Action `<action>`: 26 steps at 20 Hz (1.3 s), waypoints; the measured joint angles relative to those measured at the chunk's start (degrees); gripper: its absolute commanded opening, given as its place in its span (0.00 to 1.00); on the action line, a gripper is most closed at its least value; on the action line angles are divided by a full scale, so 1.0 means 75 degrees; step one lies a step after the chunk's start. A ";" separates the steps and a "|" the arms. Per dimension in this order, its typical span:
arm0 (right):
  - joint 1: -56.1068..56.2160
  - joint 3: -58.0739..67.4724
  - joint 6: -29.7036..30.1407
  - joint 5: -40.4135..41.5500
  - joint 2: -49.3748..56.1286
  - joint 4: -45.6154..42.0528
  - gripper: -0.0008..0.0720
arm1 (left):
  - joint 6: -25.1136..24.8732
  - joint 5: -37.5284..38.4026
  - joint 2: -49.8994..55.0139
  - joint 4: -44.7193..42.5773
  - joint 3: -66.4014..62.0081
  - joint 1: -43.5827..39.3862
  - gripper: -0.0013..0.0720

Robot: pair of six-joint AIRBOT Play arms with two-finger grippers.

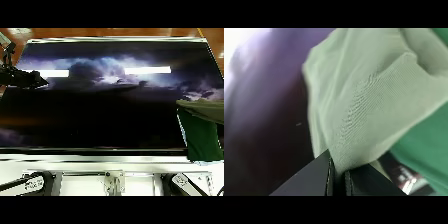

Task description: Fold the shirts.

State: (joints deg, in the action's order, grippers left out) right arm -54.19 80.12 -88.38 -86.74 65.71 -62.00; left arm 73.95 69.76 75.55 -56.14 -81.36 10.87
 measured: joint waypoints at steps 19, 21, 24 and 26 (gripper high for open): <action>-0.0458 -0.3669 -0.0621 -0.0347 -0.1259 -0.3410 0.58 | -0.0181 -0.0006 -0.0006 0.0082 0.0000 0.0000 0.07; -0.0460 -0.3870 -0.0746 -0.0023 -0.1291 -0.3582 0.96 | -0.0175 -0.0006 -0.0006 0.0087 0.0000 0.0000 0.07; -0.0460 -0.3923 -0.0787 0.0443 -0.1311 -0.3366 0.96 | -0.0172 -0.0006 -0.0006 0.0146 0.0000 0.0000 0.07; -0.0440 -0.3637 -0.0565 0.0743 -0.1317 -0.2970 0.96 | -0.0172 -0.0009 -0.0006 0.0178 -0.0003 0.0000 0.07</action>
State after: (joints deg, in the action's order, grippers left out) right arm -57.49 52.84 -92.62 -81.17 55.83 -84.27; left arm 72.66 69.69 75.50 -54.81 -81.38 10.87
